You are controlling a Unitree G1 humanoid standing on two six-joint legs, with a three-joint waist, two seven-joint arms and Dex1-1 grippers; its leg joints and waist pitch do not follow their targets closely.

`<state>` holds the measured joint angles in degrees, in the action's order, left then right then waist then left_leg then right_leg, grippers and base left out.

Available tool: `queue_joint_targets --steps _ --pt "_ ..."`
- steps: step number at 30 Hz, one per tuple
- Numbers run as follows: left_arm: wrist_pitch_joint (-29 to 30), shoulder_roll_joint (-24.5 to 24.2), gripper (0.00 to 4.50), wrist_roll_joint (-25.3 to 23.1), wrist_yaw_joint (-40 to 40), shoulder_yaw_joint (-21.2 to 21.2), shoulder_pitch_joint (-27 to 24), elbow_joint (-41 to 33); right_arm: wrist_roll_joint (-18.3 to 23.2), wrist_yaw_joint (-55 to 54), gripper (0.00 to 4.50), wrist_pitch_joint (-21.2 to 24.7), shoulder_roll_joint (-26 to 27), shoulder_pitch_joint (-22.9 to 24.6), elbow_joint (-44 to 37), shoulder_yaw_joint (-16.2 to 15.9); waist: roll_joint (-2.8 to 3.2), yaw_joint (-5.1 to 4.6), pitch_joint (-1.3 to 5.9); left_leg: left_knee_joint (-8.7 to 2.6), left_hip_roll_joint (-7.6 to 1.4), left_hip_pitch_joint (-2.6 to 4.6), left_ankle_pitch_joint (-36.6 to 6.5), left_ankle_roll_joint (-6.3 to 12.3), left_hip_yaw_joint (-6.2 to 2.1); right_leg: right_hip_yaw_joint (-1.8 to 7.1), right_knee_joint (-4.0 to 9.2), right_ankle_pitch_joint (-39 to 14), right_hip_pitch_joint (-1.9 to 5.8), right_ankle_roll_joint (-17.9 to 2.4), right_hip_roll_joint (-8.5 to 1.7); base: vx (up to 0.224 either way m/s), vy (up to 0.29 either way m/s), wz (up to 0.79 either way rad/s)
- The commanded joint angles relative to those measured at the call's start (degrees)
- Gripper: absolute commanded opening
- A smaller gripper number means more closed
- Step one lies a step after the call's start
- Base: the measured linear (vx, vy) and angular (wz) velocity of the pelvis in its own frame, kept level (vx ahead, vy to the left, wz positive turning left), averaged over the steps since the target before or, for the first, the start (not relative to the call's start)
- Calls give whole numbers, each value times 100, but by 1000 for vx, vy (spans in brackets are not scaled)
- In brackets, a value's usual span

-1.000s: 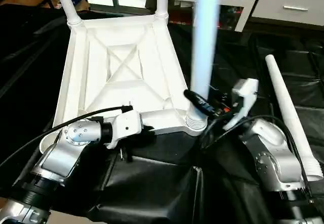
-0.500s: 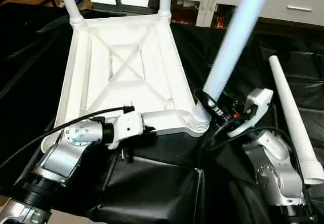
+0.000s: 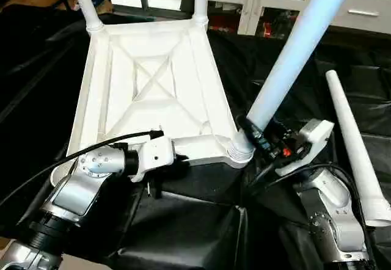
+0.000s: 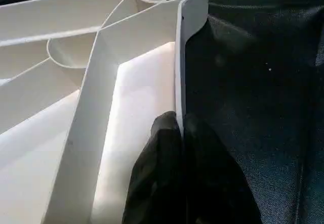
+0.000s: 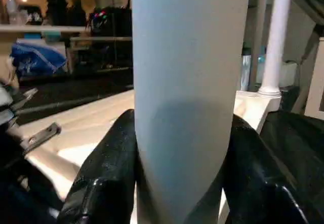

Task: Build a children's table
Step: Insert table leg to table base

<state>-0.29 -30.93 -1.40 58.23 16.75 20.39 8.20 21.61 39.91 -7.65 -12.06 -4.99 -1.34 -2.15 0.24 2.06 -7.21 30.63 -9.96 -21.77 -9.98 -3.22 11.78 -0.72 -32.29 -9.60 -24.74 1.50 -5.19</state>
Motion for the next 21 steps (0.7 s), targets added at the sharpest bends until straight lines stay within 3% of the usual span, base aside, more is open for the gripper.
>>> queue_joint_targets --steps 1,6,9,12,16,21 --pt "117 -16 0 -164 -262 -13 -94 256 -484 184 180 467 -123 493 697 -472 31 -7 111 -475 -309 81 -2304 53 -156 182 435 -2116 112 -796 -221 0 0 0" --pt "103 -18 0 -174 -266 -14 -106 270 -590 326 180 434 -224 578 734 -682 6 -22 73 -515 -318 130 -2799 -55 -191 194 504 -2724 70 -611 -235 0 0 0" --pt "96 -28 0 -172 -264 -19 -112 278 -581 347 180 538 -257 630 740 -747 5 -22 83 -525 -322 149 -2883 -85 -215 206 527 -2916 69 -534 -246 0 0 0" --pt "99 -29 0 -171 -251 -13 -98 287 -533 371 180 813 -282 589 749 -809 17 -23 82 -529 -324 135 -2805 -73 -210 204 515 -2745 72 -568 -233 0 0 0" --pt "97 -6 0 -175 -246 -1 -57 320 -499 467 180 1328 -362 399 839 -940 24 -32 66 -542 -318 139 -2960 -94 -225 198 527 -2928 64 -546 -226 0 0 0" --pt "104 46 0 -180 -263 25 -50 306 -390 450 180 1971 -354 -132 1118 -953 12 -73 16 -566 -297 159 -3445 -173 -309 194 604 -3944 20 -302 -271 0 0 0"
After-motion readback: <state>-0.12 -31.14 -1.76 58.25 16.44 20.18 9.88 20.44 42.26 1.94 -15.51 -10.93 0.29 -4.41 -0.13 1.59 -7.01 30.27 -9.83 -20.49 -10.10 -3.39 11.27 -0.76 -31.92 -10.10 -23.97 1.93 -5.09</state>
